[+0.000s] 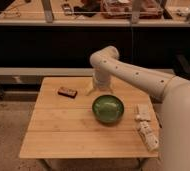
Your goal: Pick up the ceramic bowl
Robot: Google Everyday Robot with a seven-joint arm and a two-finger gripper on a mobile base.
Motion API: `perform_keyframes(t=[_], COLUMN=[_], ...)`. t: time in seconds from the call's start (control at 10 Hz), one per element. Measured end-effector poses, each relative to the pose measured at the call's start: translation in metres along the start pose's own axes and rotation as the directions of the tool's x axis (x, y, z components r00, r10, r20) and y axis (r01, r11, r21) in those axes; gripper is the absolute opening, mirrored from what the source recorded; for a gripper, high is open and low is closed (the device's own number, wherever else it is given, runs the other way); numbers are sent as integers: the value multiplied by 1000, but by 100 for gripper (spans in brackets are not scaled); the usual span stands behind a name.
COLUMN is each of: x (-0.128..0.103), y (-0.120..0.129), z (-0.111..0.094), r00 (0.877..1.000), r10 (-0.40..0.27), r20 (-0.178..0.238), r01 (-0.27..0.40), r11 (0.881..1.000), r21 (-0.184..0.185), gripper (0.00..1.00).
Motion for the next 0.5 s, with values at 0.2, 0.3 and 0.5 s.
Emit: perform_keyframes(t=[0.2,0.3,0.5], x=[-25,-29,-31], y=[65,73,75], z=[14,16,18], r00=[976,967,964], r10=[218,254,267], r20=[1,2,4], r01=[-218,-253,-267], r11=[975,966,962], r21=[42,54,60], gripper=[80,80,80])
